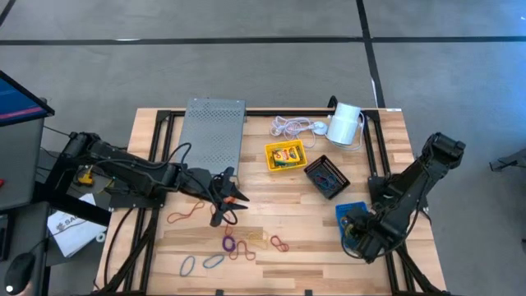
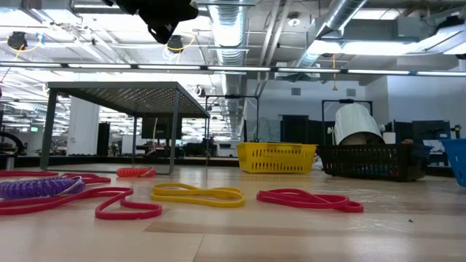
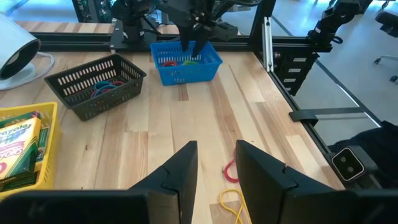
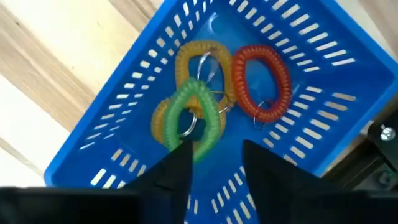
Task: Pick & Place Office Desk Supplies
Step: Put the green spring keychain into the blue bin, then put the red rubber band into the black bin
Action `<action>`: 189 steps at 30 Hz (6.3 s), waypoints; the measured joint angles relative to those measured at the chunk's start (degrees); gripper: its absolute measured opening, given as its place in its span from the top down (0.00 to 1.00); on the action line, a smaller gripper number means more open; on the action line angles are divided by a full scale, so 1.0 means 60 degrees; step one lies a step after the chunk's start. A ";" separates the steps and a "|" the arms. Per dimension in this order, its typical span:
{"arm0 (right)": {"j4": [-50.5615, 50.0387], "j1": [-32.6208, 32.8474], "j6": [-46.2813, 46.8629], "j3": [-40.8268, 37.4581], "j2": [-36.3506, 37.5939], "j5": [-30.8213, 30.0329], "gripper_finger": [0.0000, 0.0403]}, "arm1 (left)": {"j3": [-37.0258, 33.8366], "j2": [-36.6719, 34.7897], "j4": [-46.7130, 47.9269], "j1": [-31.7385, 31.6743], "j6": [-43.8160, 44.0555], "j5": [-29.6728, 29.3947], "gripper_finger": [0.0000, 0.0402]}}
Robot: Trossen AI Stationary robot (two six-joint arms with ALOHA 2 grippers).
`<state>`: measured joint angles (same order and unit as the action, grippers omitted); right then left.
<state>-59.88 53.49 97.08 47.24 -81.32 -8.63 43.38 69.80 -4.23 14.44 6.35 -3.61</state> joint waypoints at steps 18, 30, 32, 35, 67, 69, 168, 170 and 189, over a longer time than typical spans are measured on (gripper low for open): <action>0.1250 -0.0446 -0.1967 0.0634 0.1476 -0.2518 0.63 | 0.0000 0.0000 -0.0028 0.0000 -0.0003 -0.0020 0.74; 0.6534 -0.3848 -0.8479 0.0637 0.0212 -0.1289 0.75 | 0.0000 0.0000 0.0066 -0.0565 0.0004 -0.0252 0.74; 0.6578 -0.4252 -0.8713 0.0633 -0.0250 -0.0702 0.76 | 0.0000 0.0000 0.0464 -0.0702 0.0007 -0.0252 0.74; 0.7224 -0.4656 -0.8800 0.0630 -0.0919 0.0070 0.76 | 0.0000 0.0000 0.1059 -0.0927 0.0027 -0.0250 0.74; 0.2505 -0.4107 -1.0256 0.7476 -0.7201 0.0551 0.76 | -0.0004 0.0000 0.2181 -0.1548 0.0013 -0.0248 0.74; 0.2297 -0.4107 -1.0255 0.7610 -0.7400 0.0450 0.76 | -0.0004 0.0000 0.2178 -0.1545 0.0018 -0.0248 0.74; 0.2137 -0.7246 -0.8738 -0.2142 0.7946 -0.0840 1.00 | -0.0015 0.1470 -0.4476 -0.1552 0.0495 0.1180 0.74; 0.2145 -0.7589 -0.8888 -0.2142 0.7662 -0.0580 1.00 | -0.0015 0.1287 -0.4069 -0.1552 0.0492 0.1180 0.74; 0.2539 -1.0420 -1.0703 -0.2142 0.5218 0.1026 1.00 | -0.0015 0.0732 -0.1932 -0.1921 -0.0064 0.1180 0.74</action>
<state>-44.64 -9.02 32.86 34.39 -50.01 -2.47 43.29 74.19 -15.82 2.91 5.97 3.46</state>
